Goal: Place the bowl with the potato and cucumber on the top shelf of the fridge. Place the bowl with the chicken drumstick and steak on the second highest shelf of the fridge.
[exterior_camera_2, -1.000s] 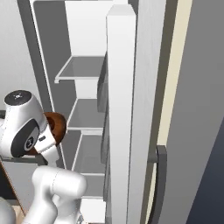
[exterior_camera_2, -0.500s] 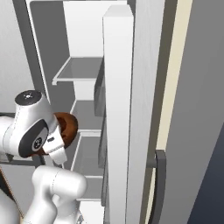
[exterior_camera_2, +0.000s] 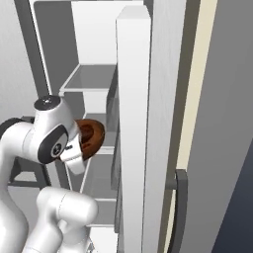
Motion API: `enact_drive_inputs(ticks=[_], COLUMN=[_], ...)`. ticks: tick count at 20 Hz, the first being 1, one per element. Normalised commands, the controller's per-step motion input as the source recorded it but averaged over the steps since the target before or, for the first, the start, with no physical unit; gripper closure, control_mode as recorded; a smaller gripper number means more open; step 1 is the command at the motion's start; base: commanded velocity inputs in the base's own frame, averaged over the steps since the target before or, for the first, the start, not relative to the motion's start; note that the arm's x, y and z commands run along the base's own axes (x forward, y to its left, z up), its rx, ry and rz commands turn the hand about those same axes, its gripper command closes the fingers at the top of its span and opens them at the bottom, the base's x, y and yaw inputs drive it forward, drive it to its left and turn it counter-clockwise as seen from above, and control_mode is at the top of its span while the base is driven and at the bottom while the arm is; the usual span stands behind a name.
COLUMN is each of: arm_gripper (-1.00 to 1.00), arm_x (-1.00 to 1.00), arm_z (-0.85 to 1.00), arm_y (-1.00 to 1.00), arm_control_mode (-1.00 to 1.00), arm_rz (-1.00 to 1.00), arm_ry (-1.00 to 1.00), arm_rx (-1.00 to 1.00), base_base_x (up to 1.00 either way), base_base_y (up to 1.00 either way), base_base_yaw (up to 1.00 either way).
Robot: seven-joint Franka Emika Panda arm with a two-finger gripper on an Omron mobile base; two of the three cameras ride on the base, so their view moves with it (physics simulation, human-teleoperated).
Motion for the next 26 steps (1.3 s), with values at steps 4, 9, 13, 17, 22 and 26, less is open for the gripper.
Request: enact_drive_inputs(ticks=[4, 9, 13, 17, 22, 26], arm_gripper=[1.0, 1.0, 1.0, 1.0, 1.0, 1.0], arm_x=[0.5, 0.26, 0.38, 0.47, 0.49, 0.4], arm_z=[-0.08, -0.27, -0.24, -0.11, -0.18, -0.17], arm_y=[-0.04, -0.04, 0.0, 0.0, 0.0, 0.0], arm_control_mode=[-1.0, -1.0, -1.0, -1.0, -1.0, -1.0], arm_rz=[-0.08, -0.04, 0.0, 0.0, 0.0, 0.0], arm_ry=[-0.02, -0.06, -0.05, 0.0, 0.0, 0.0], arm_rx=[0.04, 0.1, 0.01, -0.05, -0.03, 0.0], base_base_x=[0.0, 0.0, 0.0, 0.0, 0.0, 0.0], base_base_y=[0.0, 0.0, 0.0, 0.0, 0.0, 0.0], base_base_yaw=[0.0, 0.0, 0.0, 0.0, 0.0, 0.0])
